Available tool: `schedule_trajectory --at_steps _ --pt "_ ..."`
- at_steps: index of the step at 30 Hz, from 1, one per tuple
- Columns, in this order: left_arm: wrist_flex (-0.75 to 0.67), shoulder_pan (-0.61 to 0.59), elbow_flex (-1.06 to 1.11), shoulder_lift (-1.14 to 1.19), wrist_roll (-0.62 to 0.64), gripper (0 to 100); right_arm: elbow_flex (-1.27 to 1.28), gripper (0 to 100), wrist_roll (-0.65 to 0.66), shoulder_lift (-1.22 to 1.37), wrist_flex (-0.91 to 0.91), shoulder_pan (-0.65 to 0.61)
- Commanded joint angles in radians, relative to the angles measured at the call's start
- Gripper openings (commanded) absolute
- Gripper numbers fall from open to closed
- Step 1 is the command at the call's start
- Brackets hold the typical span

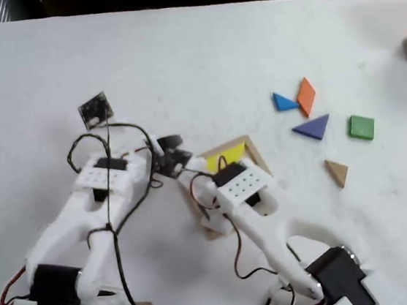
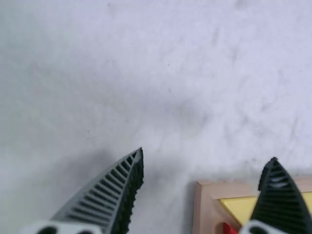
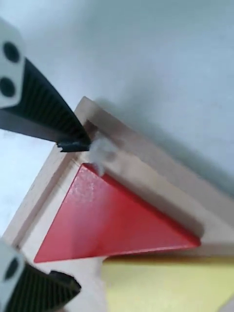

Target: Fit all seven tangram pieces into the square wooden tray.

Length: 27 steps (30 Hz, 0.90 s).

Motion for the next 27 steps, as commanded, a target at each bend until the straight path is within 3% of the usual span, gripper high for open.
schedule_trajectory --at_steps 1,11,21,27 --pt "-0.015 -0.008 -0.034 -0.007 -0.011 37 -0.003 38.0 -0.026 -0.018 -0.012 0.028" --pt "-0.015 -0.008 -0.034 -0.007 -0.011 37 -0.192 38.0 -0.068 0.211 0.062 -0.001" --pt "-0.015 -0.008 -0.034 -0.007 -0.011 37 -0.169 37.5 -0.069 0.18 0.058 -0.002" --pt "-0.018 -0.025 -0.034 -0.007 -0.011 37 -0.169 21.0 -0.069 0.189 0.061 0.007"
